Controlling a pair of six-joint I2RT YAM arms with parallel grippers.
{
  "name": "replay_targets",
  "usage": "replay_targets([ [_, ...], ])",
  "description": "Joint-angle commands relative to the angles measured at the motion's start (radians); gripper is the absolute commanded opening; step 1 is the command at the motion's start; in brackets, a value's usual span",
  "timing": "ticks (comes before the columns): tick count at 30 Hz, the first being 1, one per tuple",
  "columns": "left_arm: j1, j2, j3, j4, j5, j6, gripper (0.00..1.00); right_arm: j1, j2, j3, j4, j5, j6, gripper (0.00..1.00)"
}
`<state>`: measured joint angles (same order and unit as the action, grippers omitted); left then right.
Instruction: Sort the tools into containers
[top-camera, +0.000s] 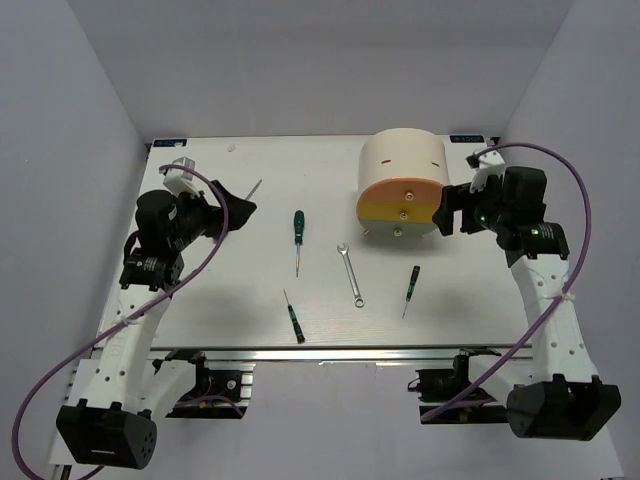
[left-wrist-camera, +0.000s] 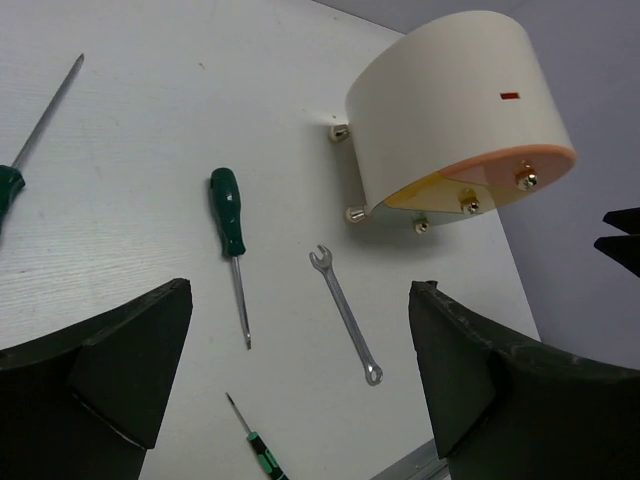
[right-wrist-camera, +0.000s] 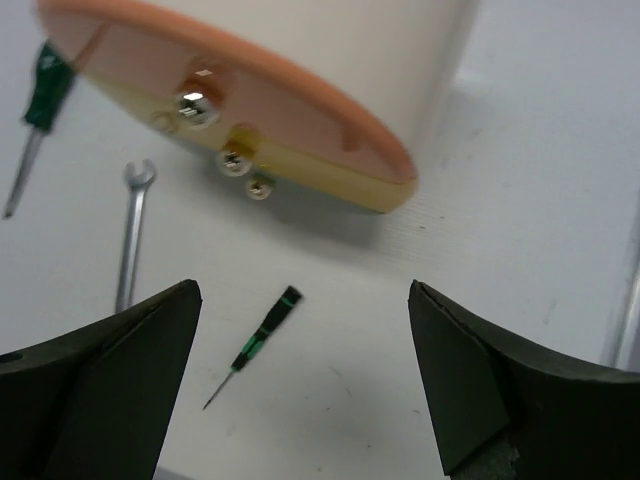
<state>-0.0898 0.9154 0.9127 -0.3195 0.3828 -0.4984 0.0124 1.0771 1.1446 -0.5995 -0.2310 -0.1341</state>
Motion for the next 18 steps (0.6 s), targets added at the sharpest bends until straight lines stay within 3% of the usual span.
replay_targets([
  [1,-0.001,-0.013,-0.02,0.066,0.082,-0.025,0.98,0.0,-0.072,0.007,-0.098,-0.271,-0.119,0.89],
  [2,-0.001,-0.015,-0.026,0.074,0.103,-0.031,0.98,-0.002,-0.084,-0.006,-0.112,-0.318,-0.219,0.89],
  [6,0.001,-0.004,-0.04,0.083,0.158,-0.045,0.86,-0.002,-0.155,-0.058,-0.125,-0.494,-0.349,0.89],
  [8,-0.001,0.0,-0.046,0.085,0.177,-0.048,0.72,0.004,-0.17,-0.072,-0.125,-0.536,-0.351,0.89],
  [10,-0.001,0.002,-0.055,0.097,0.194,-0.058,0.53,0.011,-0.174,-0.098,-0.076,-0.539,-0.273,0.89],
  [12,0.001,0.002,-0.064,0.102,0.199,-0.063,0.43,0.04,-0.171,-0.127,-0.011,-0.507,-0.152,0.89],
  [14,0.001,0.002,-0.072,0.109,0.208,-0.068,0.39,0.107,-0.137,-0.135,0.053,-0.395,0.005,0.69],
  [16,0.001,-0.003,-0.08,0.112,0.214,-0.074,0.4,0.148,-0.085,-0.115,0.079,-0.279,0.129,0.42],
  [17,-0.001,-0.003,-0.081,0.111,0.214,-0.075,0.44,0.17,-0.071,-0.109,0.107,-0.251,0.181,0.4],
  [18,0.001,-0.003,-0.083,0.106,0.214,-0.075,0.54,0.208,-0.057,-0.105,0.125,-0.225,0.227,0.39],
])
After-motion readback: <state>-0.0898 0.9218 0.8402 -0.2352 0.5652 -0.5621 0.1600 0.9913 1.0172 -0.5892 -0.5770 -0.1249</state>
